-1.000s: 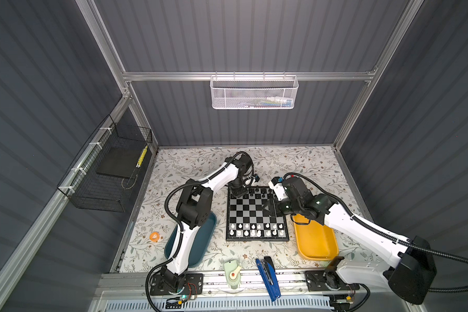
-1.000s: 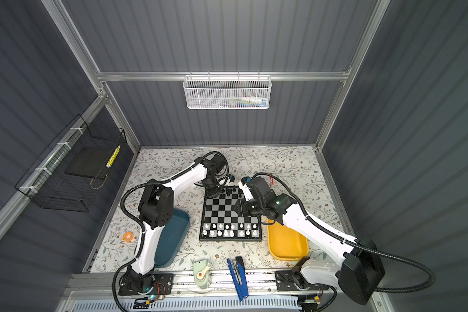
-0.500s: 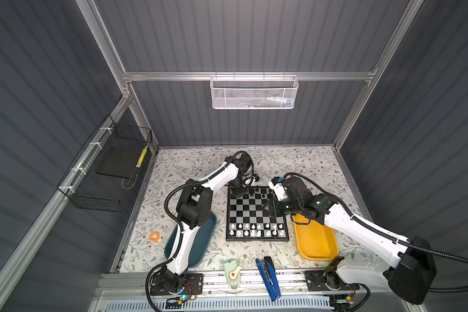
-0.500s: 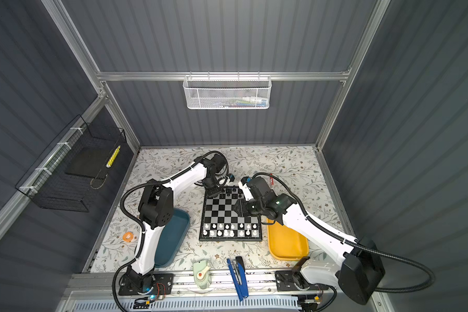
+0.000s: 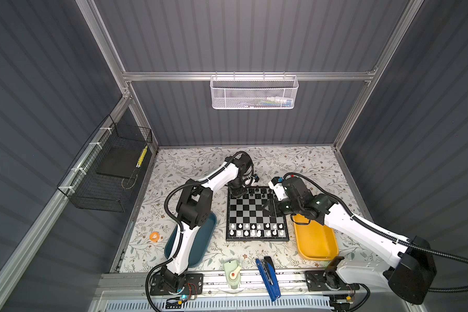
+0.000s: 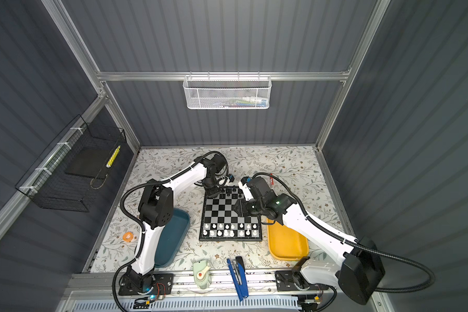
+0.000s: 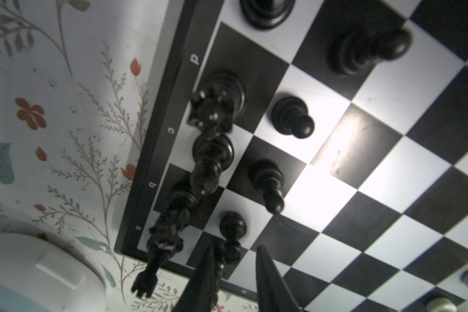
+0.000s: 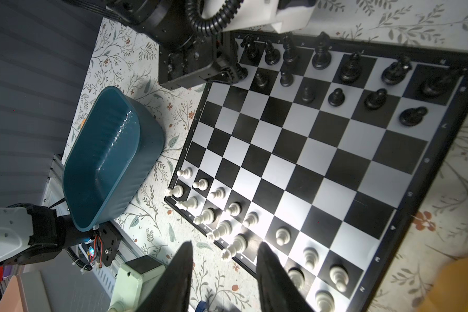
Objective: Set up the chess pieces on the board
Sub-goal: 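Open the left gripper and release the pawn on the board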
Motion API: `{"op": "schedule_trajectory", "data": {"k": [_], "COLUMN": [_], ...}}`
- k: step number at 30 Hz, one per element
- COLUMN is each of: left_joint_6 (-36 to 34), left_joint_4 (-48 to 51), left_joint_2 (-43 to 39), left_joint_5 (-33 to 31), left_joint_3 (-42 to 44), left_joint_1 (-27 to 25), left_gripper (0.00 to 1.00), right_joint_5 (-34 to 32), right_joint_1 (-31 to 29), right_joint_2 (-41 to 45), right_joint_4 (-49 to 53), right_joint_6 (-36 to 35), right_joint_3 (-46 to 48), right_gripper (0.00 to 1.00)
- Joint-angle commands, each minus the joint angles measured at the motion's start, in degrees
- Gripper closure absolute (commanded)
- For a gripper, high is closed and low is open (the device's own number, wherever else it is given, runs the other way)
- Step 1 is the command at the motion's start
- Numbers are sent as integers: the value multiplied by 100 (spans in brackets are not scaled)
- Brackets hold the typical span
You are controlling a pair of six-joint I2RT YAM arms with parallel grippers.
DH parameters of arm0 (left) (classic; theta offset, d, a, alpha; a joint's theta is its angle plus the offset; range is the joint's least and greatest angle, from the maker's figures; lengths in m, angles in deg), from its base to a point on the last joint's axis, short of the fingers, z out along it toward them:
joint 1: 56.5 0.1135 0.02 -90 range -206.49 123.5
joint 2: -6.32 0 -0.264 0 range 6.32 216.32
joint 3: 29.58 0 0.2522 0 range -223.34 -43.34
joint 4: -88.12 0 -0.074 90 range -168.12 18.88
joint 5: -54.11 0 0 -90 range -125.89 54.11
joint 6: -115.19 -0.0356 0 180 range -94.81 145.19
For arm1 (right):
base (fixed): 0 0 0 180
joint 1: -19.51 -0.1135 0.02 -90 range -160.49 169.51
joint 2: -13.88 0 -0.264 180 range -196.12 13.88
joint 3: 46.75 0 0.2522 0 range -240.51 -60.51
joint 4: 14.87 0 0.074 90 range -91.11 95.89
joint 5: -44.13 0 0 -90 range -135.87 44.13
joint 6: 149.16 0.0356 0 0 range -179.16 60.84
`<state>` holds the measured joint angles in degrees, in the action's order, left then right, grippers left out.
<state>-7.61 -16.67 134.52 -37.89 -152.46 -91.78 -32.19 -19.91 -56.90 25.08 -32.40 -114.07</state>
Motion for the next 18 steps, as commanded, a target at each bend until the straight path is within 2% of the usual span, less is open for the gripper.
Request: {"op": "schedule_trajectory", "data": {"k": [1,18], "left_joint_6": [-115,-59], "left_joint_4": [222,425], "left_joint_2": [-199,-364], "left_joint_5": [-46,68], "left_joint_3": [-48,-357], "left_joint_1": [-40,-40], "left_gripper": [70,68], "right_joint_5": [-18,-270], "right_joint_1": [-22,-5], "right_joint_2": [40,240], "right_joint_4": [2,123], "right_joint_6": [-57,-107], "right_joint_3": [-5,-68], "right_gripper": [59,54]}}
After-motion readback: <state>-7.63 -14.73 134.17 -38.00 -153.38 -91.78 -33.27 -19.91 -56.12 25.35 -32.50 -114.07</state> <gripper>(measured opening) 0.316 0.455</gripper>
